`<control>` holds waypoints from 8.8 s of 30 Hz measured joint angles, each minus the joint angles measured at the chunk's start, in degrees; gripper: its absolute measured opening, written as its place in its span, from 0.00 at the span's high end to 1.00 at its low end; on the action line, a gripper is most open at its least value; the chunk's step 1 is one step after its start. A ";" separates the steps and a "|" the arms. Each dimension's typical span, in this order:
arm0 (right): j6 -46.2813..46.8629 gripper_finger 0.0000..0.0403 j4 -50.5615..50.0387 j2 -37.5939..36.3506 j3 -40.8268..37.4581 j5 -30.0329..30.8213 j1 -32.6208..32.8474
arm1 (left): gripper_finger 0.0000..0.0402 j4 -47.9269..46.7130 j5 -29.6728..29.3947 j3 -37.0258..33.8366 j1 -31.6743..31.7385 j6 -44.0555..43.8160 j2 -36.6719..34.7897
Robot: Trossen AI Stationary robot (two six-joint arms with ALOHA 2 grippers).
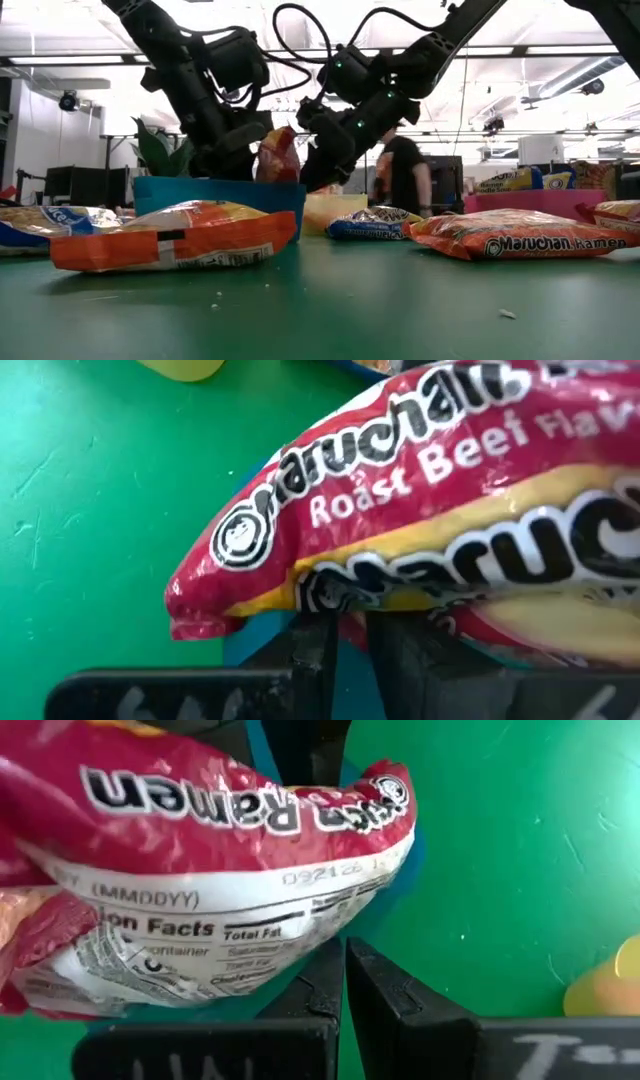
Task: Sort Maruchan noodles
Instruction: Put the blue noodle pack into the red bin
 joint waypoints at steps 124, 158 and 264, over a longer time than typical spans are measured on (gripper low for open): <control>42.57 0.81 13.44 -13.26 -29.92 7.06 -5.66 | 0.90 19.31 -8.19 -6.44 -3.27 54.05 -24.94; 32.15 0.98 -14.81 -52.14 -25.52 24.56 -5.90 | 0.90 24.75 -8.21 -6.55 -3.30 52.07 -26.43; 34.58 0.87 -69.26 -23.98 -7.68 49.57 -16.85 | 0.90 23.60 -8.17 -6.55 -3.27 53.64 -26.53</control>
